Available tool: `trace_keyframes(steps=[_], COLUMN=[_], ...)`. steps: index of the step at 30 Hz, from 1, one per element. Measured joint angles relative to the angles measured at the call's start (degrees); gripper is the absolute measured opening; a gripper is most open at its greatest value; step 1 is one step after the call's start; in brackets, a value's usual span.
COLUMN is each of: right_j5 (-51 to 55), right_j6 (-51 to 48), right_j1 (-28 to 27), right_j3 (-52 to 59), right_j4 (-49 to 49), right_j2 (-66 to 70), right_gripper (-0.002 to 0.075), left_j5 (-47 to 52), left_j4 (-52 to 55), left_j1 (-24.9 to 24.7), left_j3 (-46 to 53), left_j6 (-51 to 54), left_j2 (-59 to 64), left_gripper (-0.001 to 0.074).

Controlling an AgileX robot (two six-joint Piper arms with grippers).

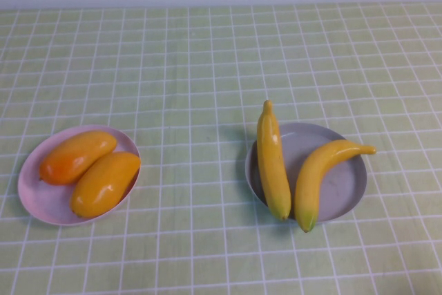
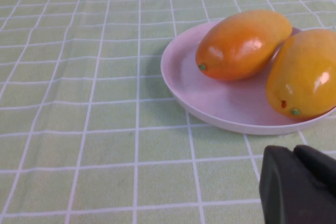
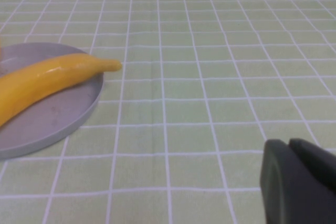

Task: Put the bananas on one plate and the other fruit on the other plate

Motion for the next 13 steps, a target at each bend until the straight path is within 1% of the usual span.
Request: trace_keyframes(steps=[13], right_j5=[0.0], right_j6=[0.0], right_j1=[0.0], right_j3=[0.0], right_j4=[0.0], right_j2=[-0.34], right_gripper=[-0.0015], left_j5=[0.0], left_j4=[0.0], left_j1=[0.0], left_j3=[0.0], left_j6=[0.0], left_j2=[0.0], left_gripper=[-0.0001])
